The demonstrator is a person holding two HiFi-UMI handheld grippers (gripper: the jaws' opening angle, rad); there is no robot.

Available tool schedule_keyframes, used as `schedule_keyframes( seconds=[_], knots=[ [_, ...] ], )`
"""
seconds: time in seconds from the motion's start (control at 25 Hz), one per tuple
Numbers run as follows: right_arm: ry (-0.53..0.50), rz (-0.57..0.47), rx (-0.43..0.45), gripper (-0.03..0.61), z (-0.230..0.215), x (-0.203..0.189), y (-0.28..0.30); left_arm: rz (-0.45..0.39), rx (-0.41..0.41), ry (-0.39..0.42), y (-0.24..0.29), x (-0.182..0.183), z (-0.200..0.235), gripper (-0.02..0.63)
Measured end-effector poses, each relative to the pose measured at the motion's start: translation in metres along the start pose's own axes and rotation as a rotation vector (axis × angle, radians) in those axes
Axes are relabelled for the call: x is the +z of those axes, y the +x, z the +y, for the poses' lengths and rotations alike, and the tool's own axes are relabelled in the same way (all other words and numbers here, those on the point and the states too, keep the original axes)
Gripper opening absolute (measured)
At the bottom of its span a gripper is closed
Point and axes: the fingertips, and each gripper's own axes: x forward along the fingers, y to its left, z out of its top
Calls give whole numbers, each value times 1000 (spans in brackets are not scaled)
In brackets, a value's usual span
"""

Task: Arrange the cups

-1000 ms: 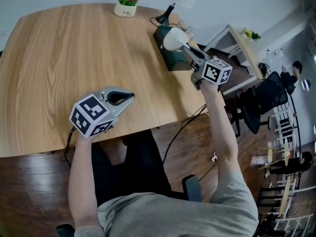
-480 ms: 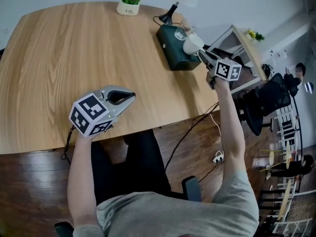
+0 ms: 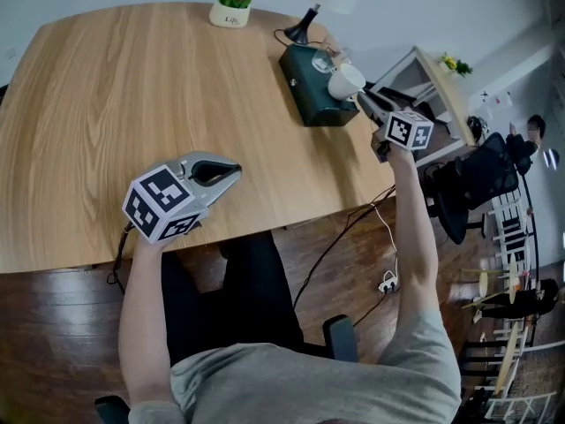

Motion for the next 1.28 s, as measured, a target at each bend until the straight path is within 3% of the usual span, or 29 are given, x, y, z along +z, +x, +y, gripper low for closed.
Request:
schedule_keyframes(
  seconds=[0.16,0.28,0.44,0.56,0.68,0.8,0.96,1.28],
  knots=[
    [-2,-46,-40,121,-3,9,-16,2,4,-2,-1,0,0,9],
    [5,-174,-33,118,20,36,-45,2,5,-1,0,2,-1,9],
    [18,-384,155,86,133,66,-76,-5,2,12,2,6,2,9],
    [24,-428,305,81,231,46,-75,-7,3,9,1,4,1,9],
    [90,-481,360,77,289,24,-75,-8,3,8,1,1,1,9],
    [137,-539,375,77,317,11,-78,-12,3,12,2,-2,2,9],
    [73,-539,392,77,343,-8,-84,-29,7,20,1,-1,-6,9],
    [0,-529,390,77,367,-2,-95,-73,59,-5,-29,20,-17,9]
  ],
)
